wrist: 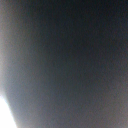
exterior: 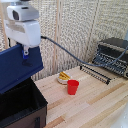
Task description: Please shift your gripper toward the book. Carefully hold the book with your gripper. Gently transport the book using your gripper to the caddy's front section. Safely let the book go into the caddy's front area.
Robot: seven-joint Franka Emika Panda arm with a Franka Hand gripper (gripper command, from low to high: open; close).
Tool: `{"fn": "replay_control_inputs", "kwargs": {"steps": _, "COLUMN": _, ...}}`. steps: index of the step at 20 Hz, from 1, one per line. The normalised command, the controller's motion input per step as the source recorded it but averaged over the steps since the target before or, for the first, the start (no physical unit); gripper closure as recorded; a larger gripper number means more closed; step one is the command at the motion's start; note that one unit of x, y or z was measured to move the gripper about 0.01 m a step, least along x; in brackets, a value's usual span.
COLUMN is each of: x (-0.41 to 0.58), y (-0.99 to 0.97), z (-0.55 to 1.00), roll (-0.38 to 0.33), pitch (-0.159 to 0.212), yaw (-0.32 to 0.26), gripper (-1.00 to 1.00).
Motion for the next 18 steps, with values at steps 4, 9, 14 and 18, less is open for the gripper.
{"fn": "replay_control_inputs", "kwargs": {"steps": 4, "x": -0.089, "y": 0.72, "z": -0.13, "roll": -0.019, "pitch": -0.022, "yaw": -0.133, "gripper": 1.0}}
{"fn": "replay_control_inputs", "kwargs": {"steps": 9, "x": -0.06, "y": 0.68, "z": -0.18, "roll": -0.01, "pitch": -0.04, "yaw": -0.15, "gripper": 1.0}}
{"fn": "replay_control_inputs", "kwargs": {"steps": 14, "x": -0.119, "y": 0.63, "z": -0.18, "roll": -0.026, "pitch": -0.001, "yaw": -0.168, "gripper": 1.0}}
{"fn": "replay_control_inputs", "kwargs": {"steps": 18, "x": -0.124, "y": 0.36, "z": -0.07, "roll": -0.032, "pitch": 0.049, "yaw": -0.136, "gripper": 1.0}}
